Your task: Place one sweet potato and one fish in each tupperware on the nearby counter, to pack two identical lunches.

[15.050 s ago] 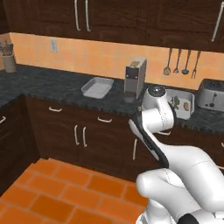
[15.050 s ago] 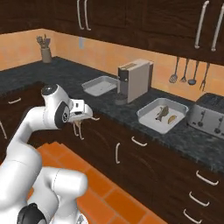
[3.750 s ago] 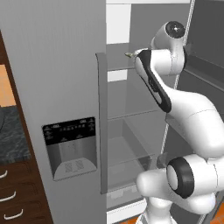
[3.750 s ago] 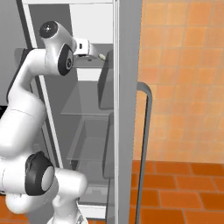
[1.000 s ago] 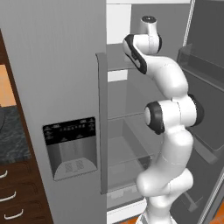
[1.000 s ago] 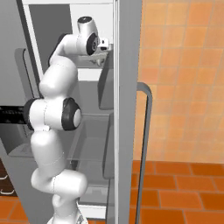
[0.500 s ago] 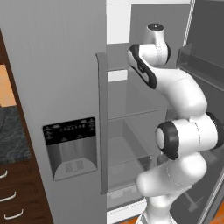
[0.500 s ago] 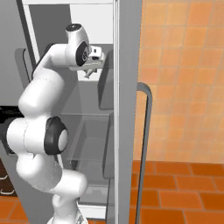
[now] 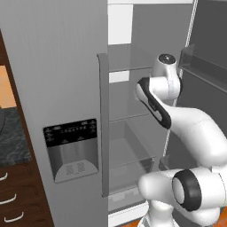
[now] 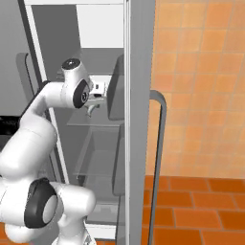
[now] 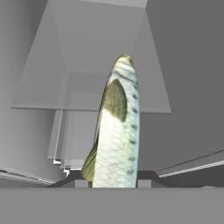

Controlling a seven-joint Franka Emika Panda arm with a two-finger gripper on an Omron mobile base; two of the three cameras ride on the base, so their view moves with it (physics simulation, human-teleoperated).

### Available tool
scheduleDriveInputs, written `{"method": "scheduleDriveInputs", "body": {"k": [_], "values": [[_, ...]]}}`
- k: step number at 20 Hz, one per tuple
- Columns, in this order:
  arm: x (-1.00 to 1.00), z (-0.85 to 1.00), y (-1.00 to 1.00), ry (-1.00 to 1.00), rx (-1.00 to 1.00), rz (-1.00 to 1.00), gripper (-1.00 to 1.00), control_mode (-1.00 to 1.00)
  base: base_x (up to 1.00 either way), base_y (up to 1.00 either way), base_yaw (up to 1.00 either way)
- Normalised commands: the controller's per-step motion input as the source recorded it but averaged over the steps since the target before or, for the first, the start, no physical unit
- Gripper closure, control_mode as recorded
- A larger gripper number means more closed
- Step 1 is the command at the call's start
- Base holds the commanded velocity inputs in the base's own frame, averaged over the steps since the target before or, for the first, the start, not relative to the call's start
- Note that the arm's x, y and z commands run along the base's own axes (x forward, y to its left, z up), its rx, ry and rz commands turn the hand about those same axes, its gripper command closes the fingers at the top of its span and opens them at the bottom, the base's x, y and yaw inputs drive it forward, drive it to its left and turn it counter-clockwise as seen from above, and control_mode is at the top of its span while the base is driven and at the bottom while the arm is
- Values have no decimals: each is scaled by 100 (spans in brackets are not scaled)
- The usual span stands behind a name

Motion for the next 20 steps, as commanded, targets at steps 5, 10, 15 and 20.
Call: {"method": "scheduleDriveInputs", "body": {"k": [5,10,15,20], "values": [[-20,-18,0,-2,0,0,100,100,-78,44,1],[0,0,0,0,0,0,100,100,-58,100,11],[0,0,0,0,0,0,100,100,-3,100,45],[0,0,0,0,0,0,100,100,5,100,50]]}}
